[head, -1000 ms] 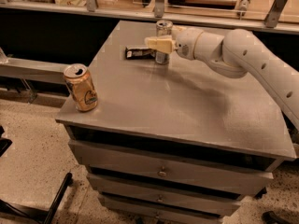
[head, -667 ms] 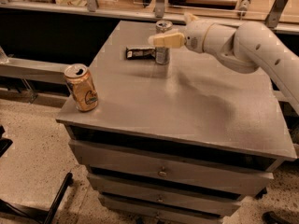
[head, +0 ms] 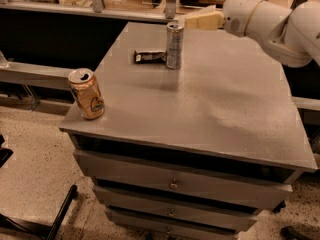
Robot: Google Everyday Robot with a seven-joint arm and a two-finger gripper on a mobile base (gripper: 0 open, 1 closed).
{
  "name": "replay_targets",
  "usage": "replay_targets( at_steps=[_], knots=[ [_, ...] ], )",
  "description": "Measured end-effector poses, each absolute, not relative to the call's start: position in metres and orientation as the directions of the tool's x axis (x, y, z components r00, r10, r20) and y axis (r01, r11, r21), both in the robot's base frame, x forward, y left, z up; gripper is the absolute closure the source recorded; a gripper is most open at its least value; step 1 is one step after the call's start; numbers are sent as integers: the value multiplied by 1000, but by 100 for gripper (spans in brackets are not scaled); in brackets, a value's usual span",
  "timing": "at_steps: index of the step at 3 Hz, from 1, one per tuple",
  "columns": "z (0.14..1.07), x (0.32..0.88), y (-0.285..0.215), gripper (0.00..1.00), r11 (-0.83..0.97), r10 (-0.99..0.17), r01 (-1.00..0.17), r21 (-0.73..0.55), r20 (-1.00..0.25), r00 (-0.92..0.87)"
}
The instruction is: Move redbull can near rxbar chocolate
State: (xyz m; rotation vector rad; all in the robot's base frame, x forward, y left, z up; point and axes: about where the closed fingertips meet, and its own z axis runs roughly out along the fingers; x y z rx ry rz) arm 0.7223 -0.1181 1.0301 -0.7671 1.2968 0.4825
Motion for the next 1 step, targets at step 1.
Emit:
replay_targets(
  at_steps=[1],
  knots=[
    [1033,722,-121,0,670,-99,-703,-239,-967,234]
  ],
)
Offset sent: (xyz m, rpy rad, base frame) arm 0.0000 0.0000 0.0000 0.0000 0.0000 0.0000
